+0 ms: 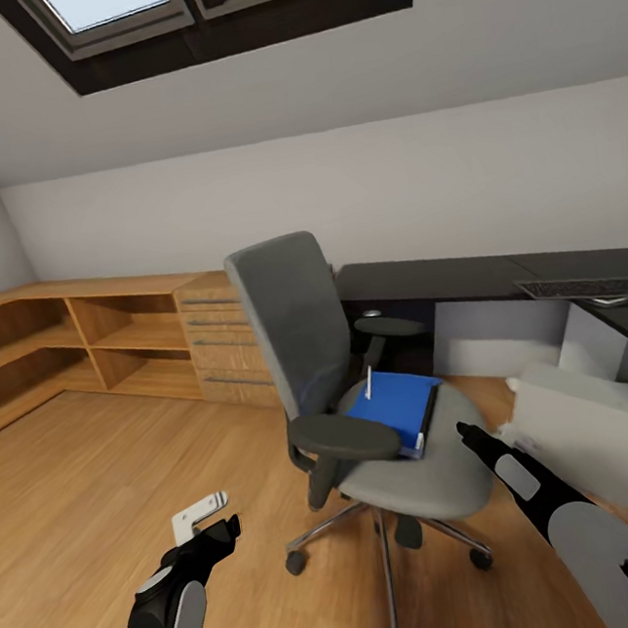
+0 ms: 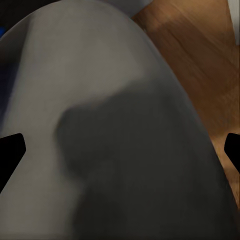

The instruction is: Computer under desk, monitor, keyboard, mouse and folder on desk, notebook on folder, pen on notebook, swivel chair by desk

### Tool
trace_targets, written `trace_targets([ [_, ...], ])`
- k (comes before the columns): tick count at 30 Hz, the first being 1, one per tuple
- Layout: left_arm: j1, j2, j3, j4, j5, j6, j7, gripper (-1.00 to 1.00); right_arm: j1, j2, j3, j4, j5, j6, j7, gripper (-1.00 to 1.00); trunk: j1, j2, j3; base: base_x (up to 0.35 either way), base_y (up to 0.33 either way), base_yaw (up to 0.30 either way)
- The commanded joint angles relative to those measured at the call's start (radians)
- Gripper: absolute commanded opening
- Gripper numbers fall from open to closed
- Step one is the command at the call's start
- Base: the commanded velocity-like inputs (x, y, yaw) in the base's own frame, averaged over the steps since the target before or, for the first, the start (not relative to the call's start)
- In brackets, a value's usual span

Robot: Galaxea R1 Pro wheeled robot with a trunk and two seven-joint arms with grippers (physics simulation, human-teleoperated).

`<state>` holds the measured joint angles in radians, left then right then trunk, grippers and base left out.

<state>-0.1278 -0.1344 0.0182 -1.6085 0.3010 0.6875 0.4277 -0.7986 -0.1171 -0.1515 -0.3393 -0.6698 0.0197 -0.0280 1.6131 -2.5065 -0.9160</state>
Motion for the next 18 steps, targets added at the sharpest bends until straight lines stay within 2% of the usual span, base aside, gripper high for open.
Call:
trace_targets([
  [1,-0.001,-0.001,0.000,-0.001,0.010,0.003,0.008,1.00,0.001,0.000,0.012,0.011,-0.022,0.002,-0.001,1.00,0.000,0.000,-0.002,0.000,0.000,0.217],
  [9,-0.001,-0.002,-0.002,-0.001,0.010,0.003,0.007,1.00,0.001,0.000,0.012,0.010,-0.022,0.003,-0.001,1.00,0.000,0.000,-0.010,0.000,0.000,0.219],
  [13,-0.001,-0.001,-0.035,-0.001,0.009,0.004,0.008,1.00,0.001,0.001,0.012,0.010,-0.022,0.002,-0.001,1.00,0.000,0.000,-0.013,0.000,0.000,0.220],
  [18,-0.001,-0.001,-0.048,0.001,0.009,0.004,0.009,1.00,0.001,0.001,0.012,0.010,-0.022,0.002,-0.001,1.00,0.000,0.000,-0.018,0.000,0.000,0.223],
])
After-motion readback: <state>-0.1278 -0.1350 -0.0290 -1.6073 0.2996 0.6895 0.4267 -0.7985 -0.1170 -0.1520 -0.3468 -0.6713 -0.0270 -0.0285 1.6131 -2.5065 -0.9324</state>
